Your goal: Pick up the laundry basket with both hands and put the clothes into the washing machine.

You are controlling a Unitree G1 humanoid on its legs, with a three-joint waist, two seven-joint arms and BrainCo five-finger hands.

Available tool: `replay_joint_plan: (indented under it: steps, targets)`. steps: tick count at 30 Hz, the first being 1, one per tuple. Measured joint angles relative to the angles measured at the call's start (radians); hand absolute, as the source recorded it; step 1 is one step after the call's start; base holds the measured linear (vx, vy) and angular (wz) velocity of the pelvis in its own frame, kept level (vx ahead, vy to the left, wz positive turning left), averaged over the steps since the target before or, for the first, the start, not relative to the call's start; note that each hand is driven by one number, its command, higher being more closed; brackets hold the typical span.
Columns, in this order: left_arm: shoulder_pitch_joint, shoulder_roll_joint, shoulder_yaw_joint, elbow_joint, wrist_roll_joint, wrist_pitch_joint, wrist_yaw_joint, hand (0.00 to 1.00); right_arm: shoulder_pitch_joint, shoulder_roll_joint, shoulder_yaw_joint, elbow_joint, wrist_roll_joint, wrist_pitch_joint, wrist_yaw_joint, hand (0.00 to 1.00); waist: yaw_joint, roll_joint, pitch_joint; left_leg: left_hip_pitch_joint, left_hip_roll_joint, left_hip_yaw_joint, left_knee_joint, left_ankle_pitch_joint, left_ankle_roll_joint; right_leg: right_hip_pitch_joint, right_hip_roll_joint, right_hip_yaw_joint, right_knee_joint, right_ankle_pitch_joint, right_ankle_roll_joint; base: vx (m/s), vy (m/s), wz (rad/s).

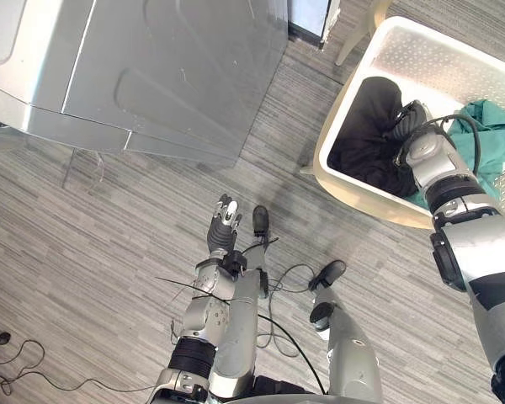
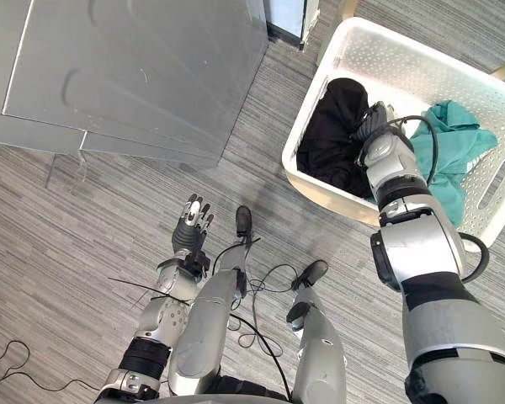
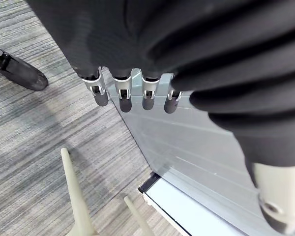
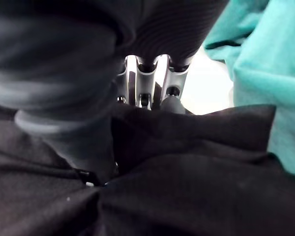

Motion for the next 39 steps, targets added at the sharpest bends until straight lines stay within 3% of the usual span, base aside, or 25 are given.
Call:
replay_joint_plan:
  steps: [3, 7, 13, 19, 25, 30, 35, 39]
  targets:
    - [0.0, 0.0, 0.002, 0.004, 0.002, 0.0, 0.016, 0.0, 0.016, 0.016, -0.105, -0.019, 0.081, 0.0, -0.029, 1.0, -0.016, 0.0, 0.0, 0.046, -0.002, 0.008, 0.002, 0.0, 0.0, 0.037, -0.008, 0.006, 0.008, 0.0, 0.0, 0.01, 0.035, -0.03]
    - [0.001, 0.01, 0.004, 0.004, 0.022, -0.011, 0.019, 0.0, 0.051, 0.024, -0.254, -0.183, 0.16, -0.003, -0.116, 1.0, -0.038, -0.001, -0.001, 0.098, -0.006, 0.009, 0.008, 0.0, 0.0, 0.082, -0.015, 0.025, 0.009, -0.007, 0.008, -0.02, 0.026, -0.08]
    - [0.043, 0.054, -0.008, -0.016, 0.066, -0.013, 0.019, 0.0, 0.181, 0.058, -0.449, -0.557, 0.21, -0.014, -0.261, 1.0, -0.087, -0.007, -0.004, 0.185, -0.01, 0.005, 0.002, 0.0, 0.0, 0.138, -0.036, 0.031, 0.081, -0.053, 0.011, -0.03, 0.014, 0.04]
    - [0.147, 0.111, -0.013, -0.092, 0.149, -0.013, 0.013, 0.0, 0.415, 0.17, -0.513, -0.838, 0.207, -0.041, -0.29, 1.0, -0.135, -0.06, -0.132, 0.227, -0.029, 0.005, -0.028, -0.001, 0.0, 0.148, -0.056, 0.03, 0.132, -0.108, 0.019, 0.03, -0.012, 0.06]
    - [0.161, 0.124, -0.016, -0.184, 0.264, -0.01, -0.032, 0.0, 0.564, 0.228, -0.504, -1.034, 0.193, -0.084, -0.239, 1.0, -0.168, -0.08, -0.193, 0.289, -0.04, 0.012, -0.029, -0.002, 0.0, 0.211, -0.066, 0.032, 0.127, -0.109, 0.022, 0.04, -0.022, 0.0]
    - [0.102, 0.165, -0.068, -0.219, 0.383, -0.012, -0.051, 0.0, 0.662, 0.231, -0.405, -1.179, 0.236, -0.124, -0.145, 1.0, -0.197, -0.093, -0.271, 0.326, -0.033, 0.053, -0.031, -0.025, 0.012, 0.229, -0.057, 0.065, 0.109, -0.107, 0.025, -0.01, -0.019, -0.2]
    - [-0.054, 0.229, -0.13, -0.198, 0.498, -0.013, -0.075, 0.0, 0.663, 0.229, -0.326, -1.251, 0.32, -0.176, -0.06, 1.0, -0.224, -0.114, -0.316, 0.363, -0.023, 0.105, -0.031, -0.031, 0.005, 0.244, -0.044, 0.115, 0.071, -0.073, 0.024, 0.0, -0.01, -0.32]
    - [-0.208, 0.295, -0.173, -0.14, 0.608, -0.013, -0.088, 0.0, 0.661, 0.206, -0.218, -1.266, 0.463, -0.201, 0.022, 1.0, -0.253, -0.115, -0.343, 0.391, -0.021, 0.146, -0.034, -0.032, 0.004, 0.264, -0.031, 0.158, 0.02, -0.03, 0.028, -0.01, 0.004, -0.33]
